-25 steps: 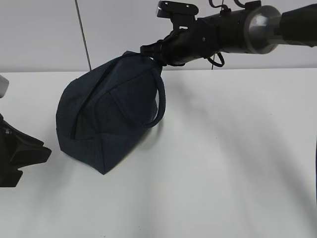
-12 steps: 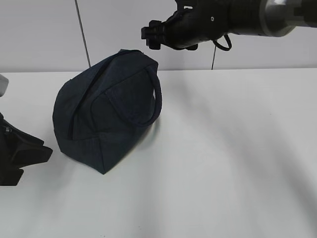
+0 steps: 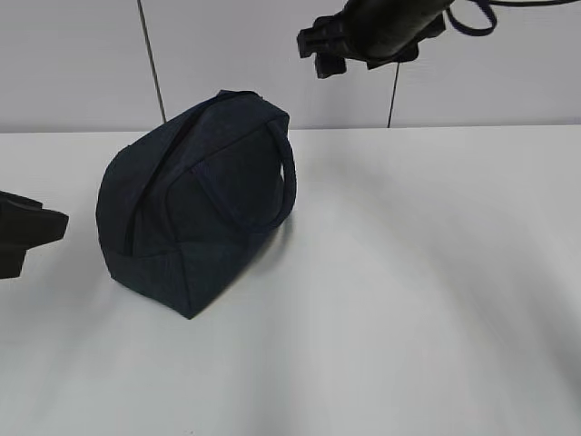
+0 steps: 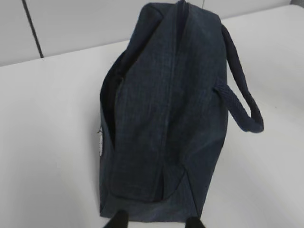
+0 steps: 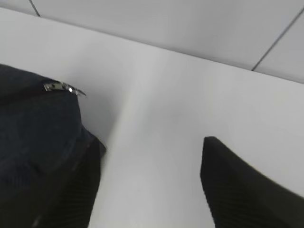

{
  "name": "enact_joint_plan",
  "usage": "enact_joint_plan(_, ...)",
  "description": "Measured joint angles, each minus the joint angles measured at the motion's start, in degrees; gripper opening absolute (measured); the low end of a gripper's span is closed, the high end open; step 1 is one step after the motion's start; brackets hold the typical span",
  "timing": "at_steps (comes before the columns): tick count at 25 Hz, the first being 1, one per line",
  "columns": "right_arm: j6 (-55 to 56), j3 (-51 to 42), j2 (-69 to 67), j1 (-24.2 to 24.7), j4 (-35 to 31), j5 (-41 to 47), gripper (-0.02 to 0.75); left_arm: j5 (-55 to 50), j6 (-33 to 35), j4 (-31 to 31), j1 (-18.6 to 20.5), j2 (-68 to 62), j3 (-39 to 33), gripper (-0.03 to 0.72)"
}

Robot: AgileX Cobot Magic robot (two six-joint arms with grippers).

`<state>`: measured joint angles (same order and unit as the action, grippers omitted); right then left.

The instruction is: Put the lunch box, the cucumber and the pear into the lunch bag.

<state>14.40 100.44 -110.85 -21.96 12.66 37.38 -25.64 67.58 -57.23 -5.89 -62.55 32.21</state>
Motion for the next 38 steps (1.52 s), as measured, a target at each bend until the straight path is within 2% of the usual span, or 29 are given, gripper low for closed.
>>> enact_joint_plan(5,-1.8,0.0,5.3,-0.1,0.7,13.9,0.474,2.3,-6.9,0.3,0.0,3.1,0.0,0.235)
enact_joint_plan(10,-3.1,-4.7,12.3,-0.7,0.5,19.7,0.465,2.4,-11.3,3.4,0.0,6.2,0.0,0.235)
enact_joint_plan(15,-3.2,-18.4,22.5,-0.7,0.3,19.1,0.464,0.6,-21.9,13.5,0.0,9.4,0.0,0.236)
enact_joint_plan(19,-3.2,-30.7,32.3,-0.7,-0.1,17.1,0.464,-2.8,-33.2,23.9,0.0,12.4,0.0,0.236)
enact_joint_plan(23,-3.3,-40.5,42.8,-0.7,-0.2,17.5,0.463,-8.0,-44.5,34.0,0.0,16.0,0.0,0.236)
enact_joint_plan(27,-3.2,-47.3,53.3,-0.7,-0.3,18.3,0.463,-17.8,-54.4,43.8,0.0,21.0,2.3,0.236)
enact_joint_plan(33,-3.3,-54.0,69.5,-0.7,-0.6,24.4,0.463,-30.8,-61.6,52.5,0.0,29.6,7.0,0.236)
enact_joint_plan(38,-6.2,-58.1,78.0,-0.7,-2.7,28.6,0.463,-39.2,-63.9,55.0,0.0,36.3,6.9,0.236)
